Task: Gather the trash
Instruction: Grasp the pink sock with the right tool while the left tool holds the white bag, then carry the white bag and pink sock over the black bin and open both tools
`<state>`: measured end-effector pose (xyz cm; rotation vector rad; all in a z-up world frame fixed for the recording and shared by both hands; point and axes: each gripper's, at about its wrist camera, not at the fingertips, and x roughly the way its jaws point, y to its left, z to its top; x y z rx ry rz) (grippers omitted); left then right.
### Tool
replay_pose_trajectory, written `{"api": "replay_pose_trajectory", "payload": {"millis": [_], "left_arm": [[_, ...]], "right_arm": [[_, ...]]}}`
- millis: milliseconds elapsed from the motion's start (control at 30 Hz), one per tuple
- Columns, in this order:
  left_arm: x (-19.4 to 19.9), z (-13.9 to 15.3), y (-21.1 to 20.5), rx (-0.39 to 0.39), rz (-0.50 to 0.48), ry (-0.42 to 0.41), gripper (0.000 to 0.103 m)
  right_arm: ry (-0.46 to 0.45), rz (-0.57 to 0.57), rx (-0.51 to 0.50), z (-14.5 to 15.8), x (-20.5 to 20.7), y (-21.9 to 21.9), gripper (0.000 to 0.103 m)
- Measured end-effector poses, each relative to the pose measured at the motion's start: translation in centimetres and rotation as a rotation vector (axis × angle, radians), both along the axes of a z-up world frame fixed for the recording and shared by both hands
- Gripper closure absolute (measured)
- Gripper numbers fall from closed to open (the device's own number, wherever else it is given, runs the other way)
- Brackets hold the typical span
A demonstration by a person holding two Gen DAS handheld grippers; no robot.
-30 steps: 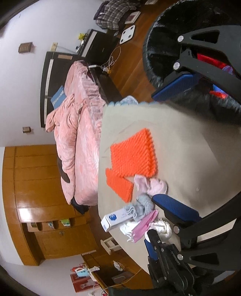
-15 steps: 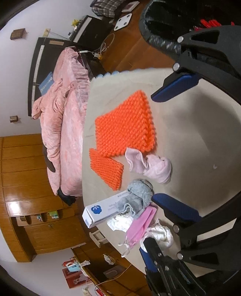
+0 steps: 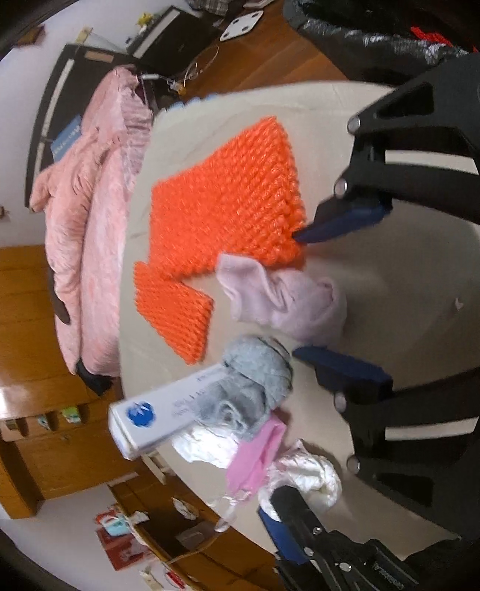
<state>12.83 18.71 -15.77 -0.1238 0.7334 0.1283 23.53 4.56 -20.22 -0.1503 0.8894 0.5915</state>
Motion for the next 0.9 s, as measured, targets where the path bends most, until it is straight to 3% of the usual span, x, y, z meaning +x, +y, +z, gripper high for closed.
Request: {"api": "replay_pose_trajectory", "payload": {"millis": [367, 900], "left_arm": [[-1.8, 2.0, -1.0, -0.016, -0.027, -0.053, 0.075], [-2.9, 6.1, -5.2, -0.008, -0.099, -0.139, 0.075]], "right_arm": [[-0.057, 0.01, 0.074, 3.8, -3.5, -2.5, 0.068], [-0.144, -0.069, 0.117, 8.9, -6.8, -8.8, 0.068]]}}
